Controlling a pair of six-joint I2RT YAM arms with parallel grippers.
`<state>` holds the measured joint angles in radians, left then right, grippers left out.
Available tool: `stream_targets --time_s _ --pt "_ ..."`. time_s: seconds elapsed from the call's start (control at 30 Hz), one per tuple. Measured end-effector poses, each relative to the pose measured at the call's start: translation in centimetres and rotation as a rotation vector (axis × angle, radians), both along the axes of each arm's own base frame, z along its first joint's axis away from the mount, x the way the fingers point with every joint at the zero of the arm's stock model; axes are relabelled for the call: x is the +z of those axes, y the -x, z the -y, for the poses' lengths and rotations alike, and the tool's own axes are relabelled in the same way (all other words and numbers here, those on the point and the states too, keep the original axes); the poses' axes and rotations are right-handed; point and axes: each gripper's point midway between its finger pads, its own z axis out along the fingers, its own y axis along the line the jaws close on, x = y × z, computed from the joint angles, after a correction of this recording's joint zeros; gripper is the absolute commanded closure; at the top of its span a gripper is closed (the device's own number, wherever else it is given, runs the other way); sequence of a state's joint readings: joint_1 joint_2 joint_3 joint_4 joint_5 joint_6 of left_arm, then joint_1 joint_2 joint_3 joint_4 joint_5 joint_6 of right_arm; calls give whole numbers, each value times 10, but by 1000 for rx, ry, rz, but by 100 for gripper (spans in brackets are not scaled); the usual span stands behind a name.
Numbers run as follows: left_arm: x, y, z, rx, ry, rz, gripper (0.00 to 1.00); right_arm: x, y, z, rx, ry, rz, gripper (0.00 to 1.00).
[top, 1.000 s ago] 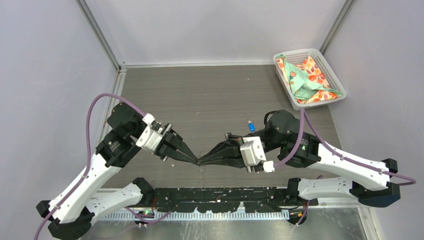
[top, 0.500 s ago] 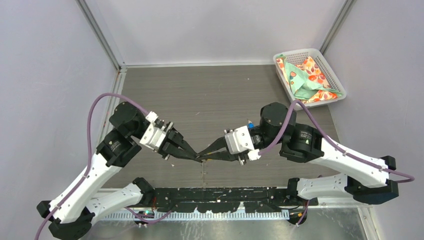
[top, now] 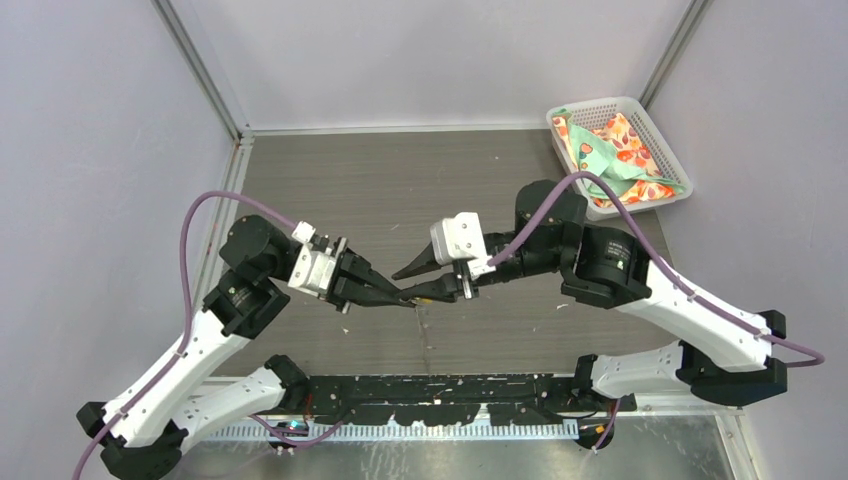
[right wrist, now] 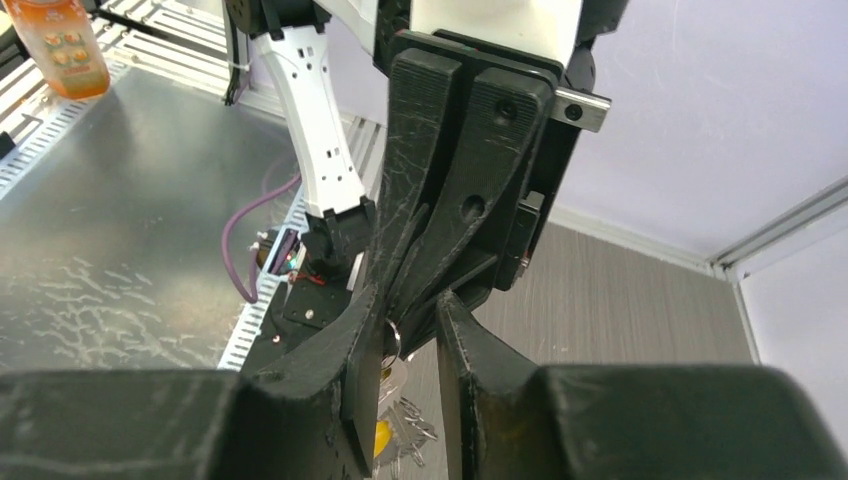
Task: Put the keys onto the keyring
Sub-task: Insert the key onto the keyring, then adjust the key on the keyring.
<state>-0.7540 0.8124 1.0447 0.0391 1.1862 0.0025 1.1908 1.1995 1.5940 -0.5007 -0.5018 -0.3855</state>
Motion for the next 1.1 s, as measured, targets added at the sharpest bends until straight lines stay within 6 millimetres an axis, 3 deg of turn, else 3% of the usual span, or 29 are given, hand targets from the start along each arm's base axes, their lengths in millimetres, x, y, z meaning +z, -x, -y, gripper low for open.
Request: stream_targets --time_s 0.2,0.43,0.63,0.77,0.9,1.0,1.1 --pt "-6 -12 4 62 21 -27 100 -5 -13 2 14 71 -79 67" --pt "0 -15 3 102 58 -41 100 2 -20 5 25 92 -130 58" --pt "20 -6 -3 101 127 -30 100 14 -48 12 -104 67 -160 43" --pt "33 -11 -4 140 178 -34 100 25 -56 24 -197 36 -195 41" --pt "44 -22 -5 210 229 -53 100 51 -49 51 -259 -47 -201 43" --pt "52 -34 -5 278 264 -88 100 70 -34 76 -266 -138 -208 50" --pt "59 -41 -7 321 287 -115 100 76 -19 86 -230 -186 -239 51"
